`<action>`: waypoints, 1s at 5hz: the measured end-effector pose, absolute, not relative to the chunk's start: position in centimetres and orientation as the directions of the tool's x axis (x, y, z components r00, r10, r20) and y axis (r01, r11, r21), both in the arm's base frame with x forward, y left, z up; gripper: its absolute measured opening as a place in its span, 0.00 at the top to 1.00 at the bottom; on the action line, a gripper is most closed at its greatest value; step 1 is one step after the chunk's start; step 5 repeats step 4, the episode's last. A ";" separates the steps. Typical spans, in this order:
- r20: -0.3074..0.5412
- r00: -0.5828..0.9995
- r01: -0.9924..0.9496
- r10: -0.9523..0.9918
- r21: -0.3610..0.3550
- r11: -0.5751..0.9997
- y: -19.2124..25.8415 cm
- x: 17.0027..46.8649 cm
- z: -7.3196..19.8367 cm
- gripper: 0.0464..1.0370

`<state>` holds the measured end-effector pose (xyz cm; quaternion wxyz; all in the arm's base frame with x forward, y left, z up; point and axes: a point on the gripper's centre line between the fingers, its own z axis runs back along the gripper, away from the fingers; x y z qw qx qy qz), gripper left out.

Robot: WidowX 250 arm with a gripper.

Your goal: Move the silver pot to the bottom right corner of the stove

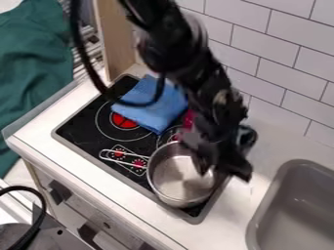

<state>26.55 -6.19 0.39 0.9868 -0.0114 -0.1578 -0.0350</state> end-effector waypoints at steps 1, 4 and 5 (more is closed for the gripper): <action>0.327 0.936 0.111 -0.127 0.068 0.992 -7.0 27.2 3.5 0.24; 0.276 0.946 -0.173 0.172 -0.020 0.985 -9.9 28.9 7.0 0.03; 0.276 0.946 -0.173 0.172 -0.020 0.985 -9.9 28.9 7.0 0.03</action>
